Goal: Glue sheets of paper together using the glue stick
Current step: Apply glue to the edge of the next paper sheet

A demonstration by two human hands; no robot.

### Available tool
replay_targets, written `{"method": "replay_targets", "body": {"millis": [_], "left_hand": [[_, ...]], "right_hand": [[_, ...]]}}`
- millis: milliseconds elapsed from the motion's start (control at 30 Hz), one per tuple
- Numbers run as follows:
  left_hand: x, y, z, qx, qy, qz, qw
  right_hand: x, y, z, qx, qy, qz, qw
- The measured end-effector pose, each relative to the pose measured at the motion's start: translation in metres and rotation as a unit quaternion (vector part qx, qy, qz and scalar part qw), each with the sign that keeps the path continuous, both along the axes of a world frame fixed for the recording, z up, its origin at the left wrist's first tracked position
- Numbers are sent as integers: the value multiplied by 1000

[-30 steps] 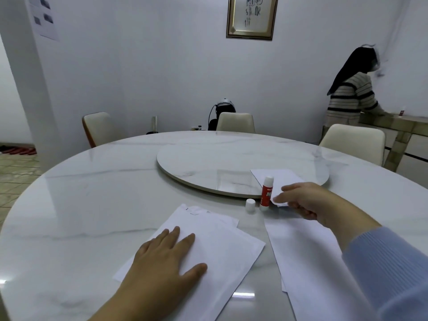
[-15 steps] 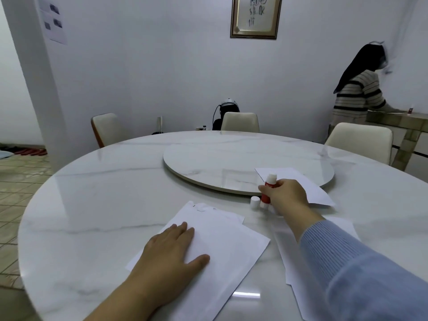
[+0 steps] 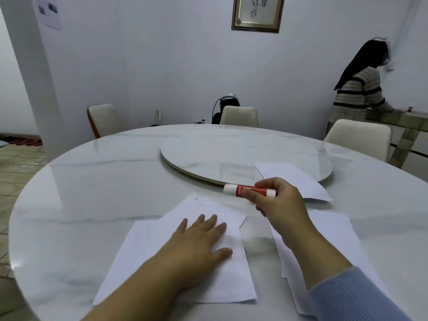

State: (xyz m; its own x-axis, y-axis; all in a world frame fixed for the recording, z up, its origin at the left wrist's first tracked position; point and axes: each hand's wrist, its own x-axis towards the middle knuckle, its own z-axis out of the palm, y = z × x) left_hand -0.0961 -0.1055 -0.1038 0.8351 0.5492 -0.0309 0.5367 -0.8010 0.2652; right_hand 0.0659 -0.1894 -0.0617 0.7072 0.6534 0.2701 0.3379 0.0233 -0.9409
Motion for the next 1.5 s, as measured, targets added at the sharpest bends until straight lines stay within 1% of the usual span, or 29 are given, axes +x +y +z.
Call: {"method": "replay_targets", "body": {"millis": [67, 167, 233, 367, 533, 600, 700, 833, 867, 900, 933, 967, 1000, 1033, 1067, 1100, 1133, 1167, 1200, 1233, 1267, 1300, 1333, 1400, 1433, 1467, 1500], "left_hand": [[3, 5, -4, 24, 40, 21, 999], [7, 8, -3, 36, 39, 52, 997], [7, 6, -5, 39, 29, 57, 997], [6, 7, -7, 46, 21, 65, 997], [7, 7, -7, 36, 22, 67, 997], [7, 8, -6, 33, 25, 65, 997], [7, 9, -7, 28, 21, 67, 997], [7, 7, -9, 32, 9, 67, 997], [6, 7, -9, 32, 7, 66, 997], [6, 7, -8, 32, 8, 63, 998], [5, 8, -7, 30, 11, 51, 998], [4, 9, -5, 26, 18, 28, 999], [2, 9, -3, 16, 26, -5, 1000], [0, 9, 1, -5, 26, -39, 999], [-3, 9, 4, -30, 18, -62, 998], [-5, 8, 6, -46, 2, -59, 997], [-6, 6, 7, -42, -19, -28, 999], [-7, 4, 6, -11, -33, 29, 999], [-8, 2, 5, 34, -20, 100, 994], [-9, -1, 4, 64, 23, 157, 985], [-9, -4, 4, 69, 70, 185, 978], [-10, -5, 3, 50, 102, 171, 979], [-12, -5, 3, 15, 115, 121, 986], [-20, 0, 14, -55, 124, 7, 991], [-23, 3, 20, -77, 114, -26, 990], [-22, 4, 22, -82, 90, -28, 992], [-20, 6, 21, -70, 57, -1, 996]], "right_hand": [[-1, -1, -3, 17, 22, -1, 1000], [0, -1, -9, 58, 62, 19, 996], [-2, 0, -13, 46, 46, 34, 997], [-11, 4, -20, 9, 4, 98, 995], [-15, 7, -21, -65, -94, 106, 988], [-14, 3, -16, -78, -100, 121, 984], [-12, -6, -8, -98, -94, 191, 972], [-7, -16, -4, -168, -29, 307, 936], [-7, -18, -3, -173, -9, 330, 928], [-6, -19, -1, -152, 23, 340, 928], [-3, -19, -1, -98, 71, 330, 936], [0, -17, -1, -22, 144, 307, 941], [4, -15, -2, 64, 228, 268, 934], [7, -12, -3, 135, 299, 227, 917], [9, -9, -6, 174, 347, 194, 901], [9, -5, -10, 179, 373, 174, 894], [8, -1, -14, 161, 383, 166, 894], [6, 3, -18, 136, 390, 159, 897], [5, 6, -22, 114, 395, 151, 899], [4, 10, -25, 98, 401, 141, 900], [4, 12, -28, 85, 407, 130, 900], [5, 14, -29, 77, 414, 120, 899], [6, 16, -29, 71, 419, 113, 898], [7, 18, -30, 62, 422, 111, 898], [7, 18, -29, 59, 423, 111, 897], [8, 18, -30, 57, 424, 112, 897], [9, 18, -30, 56, 425, 113, 897]]}}
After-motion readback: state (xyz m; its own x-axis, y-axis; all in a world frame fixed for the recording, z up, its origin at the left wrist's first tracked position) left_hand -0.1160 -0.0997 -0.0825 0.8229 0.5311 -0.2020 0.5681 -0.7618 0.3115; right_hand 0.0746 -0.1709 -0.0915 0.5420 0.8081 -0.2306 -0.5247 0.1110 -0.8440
